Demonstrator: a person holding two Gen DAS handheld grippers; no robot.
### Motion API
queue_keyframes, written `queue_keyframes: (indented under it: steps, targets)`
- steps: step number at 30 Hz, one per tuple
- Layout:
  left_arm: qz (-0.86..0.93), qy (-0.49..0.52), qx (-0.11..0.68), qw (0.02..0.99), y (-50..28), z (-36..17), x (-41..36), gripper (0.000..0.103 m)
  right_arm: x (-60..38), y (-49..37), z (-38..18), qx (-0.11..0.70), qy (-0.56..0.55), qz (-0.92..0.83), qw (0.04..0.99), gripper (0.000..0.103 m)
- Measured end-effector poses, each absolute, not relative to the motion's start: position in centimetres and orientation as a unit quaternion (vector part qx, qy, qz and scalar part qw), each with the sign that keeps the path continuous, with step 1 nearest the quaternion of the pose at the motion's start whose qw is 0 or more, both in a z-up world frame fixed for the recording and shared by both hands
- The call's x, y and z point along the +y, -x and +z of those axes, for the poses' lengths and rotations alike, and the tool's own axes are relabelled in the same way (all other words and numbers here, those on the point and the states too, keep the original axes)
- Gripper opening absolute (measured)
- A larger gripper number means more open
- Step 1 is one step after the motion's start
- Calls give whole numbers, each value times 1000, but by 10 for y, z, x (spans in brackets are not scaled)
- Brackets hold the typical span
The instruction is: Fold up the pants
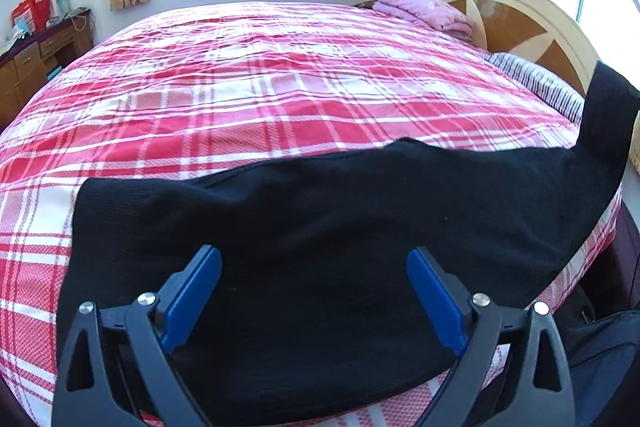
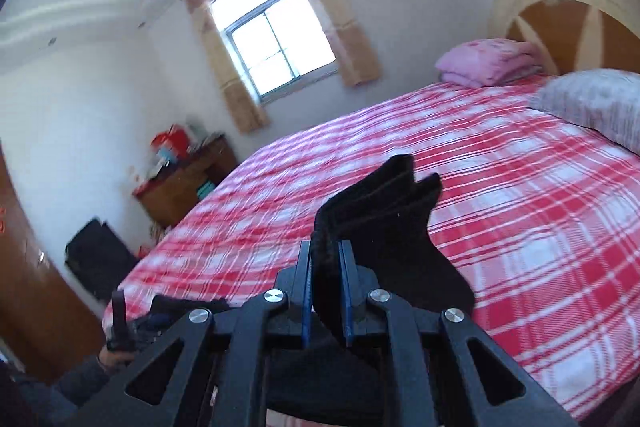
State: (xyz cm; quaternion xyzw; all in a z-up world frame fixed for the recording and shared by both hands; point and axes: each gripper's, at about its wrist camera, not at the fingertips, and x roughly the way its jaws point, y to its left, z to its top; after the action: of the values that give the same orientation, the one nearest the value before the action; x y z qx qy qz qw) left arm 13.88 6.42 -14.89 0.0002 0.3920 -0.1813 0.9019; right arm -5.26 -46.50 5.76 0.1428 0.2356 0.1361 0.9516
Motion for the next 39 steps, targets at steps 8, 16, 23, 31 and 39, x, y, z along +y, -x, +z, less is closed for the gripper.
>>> queue_keyframes:
  steps: [8,16,23,31,39]
  targets:
    - [-182,5,388,904,-139,-148,69,97,-364,14,-4,308,-45,198,929,12]
    - [-183,7,388,903,-140,-149,71,97,-292,4,-62,350,56,217,910,12]
    - [-186,5,390,902,-139,-151,67,97,-263,6,-77,349,112,220,904,12]
    - [-188,-5,386,903,-138,-148,64,97,-246,-7,-88,352,127,228,899,12]
    - [-151,-13,355,923,-138,-125,90,97,-238,-9,-113,389,156,238,876,15]
